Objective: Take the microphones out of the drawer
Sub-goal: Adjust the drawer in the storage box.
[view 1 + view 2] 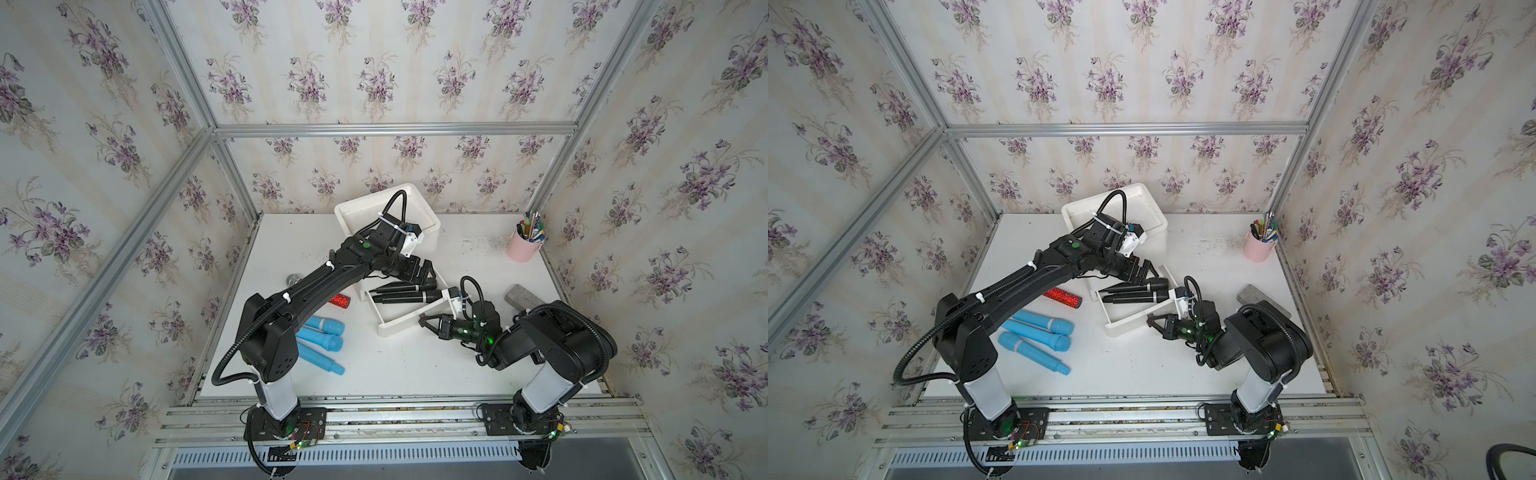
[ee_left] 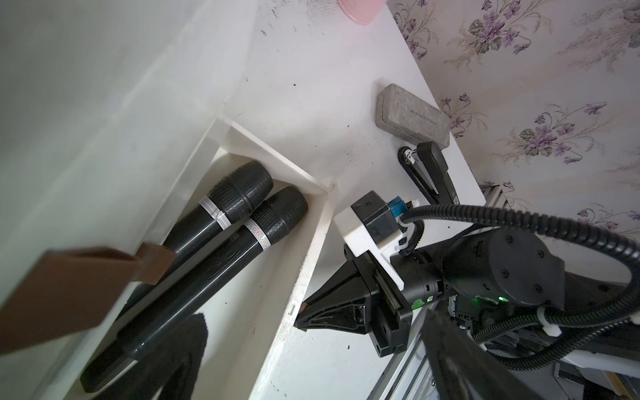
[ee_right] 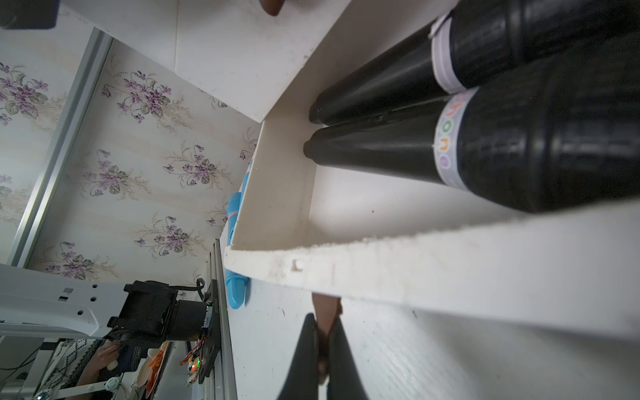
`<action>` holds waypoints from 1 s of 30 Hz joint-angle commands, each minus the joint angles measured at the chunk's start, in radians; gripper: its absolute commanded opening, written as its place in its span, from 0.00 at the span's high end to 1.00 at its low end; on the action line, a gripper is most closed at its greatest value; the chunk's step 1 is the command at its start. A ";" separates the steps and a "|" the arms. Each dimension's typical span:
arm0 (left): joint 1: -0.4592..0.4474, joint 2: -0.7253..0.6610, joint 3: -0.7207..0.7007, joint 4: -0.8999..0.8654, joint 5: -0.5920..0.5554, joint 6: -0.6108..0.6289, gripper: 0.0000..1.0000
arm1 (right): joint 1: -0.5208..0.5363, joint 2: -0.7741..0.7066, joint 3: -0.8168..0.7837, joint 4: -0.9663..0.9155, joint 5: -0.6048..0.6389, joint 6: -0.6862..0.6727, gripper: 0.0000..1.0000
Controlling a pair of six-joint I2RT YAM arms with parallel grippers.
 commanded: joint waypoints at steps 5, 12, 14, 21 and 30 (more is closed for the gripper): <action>0.011 0.007 0.000 0.062 -0.072 0.002 0.01 | 0.002 -0.030 -0.039 -0.068 -0.079 -0.016 1.00; 0.000 -0.007 -0.030 0.065 0.023 0.040 0.01 | 0.002 -0.043 -0.015 -0.051 -0.075 -0.011 0.83; -0.006 -0.025 -0.047 0.065 0.033 0.055 0.01 | 0.002 -0.059 -0.005 -0.056 -0.070 -0.010 0.73; -0.010 -0.071 -0.102 0.063 0.095 0.111 0.01 | 0.001 -0.181 0.029 -0.252 -0.032 -0.066 0.43; -0.025 -0.064 -0.146 0.054 0.036 0.151 0.22 | -0.126 -0.529 0.042 -0.662 0.098 -0.122 0.30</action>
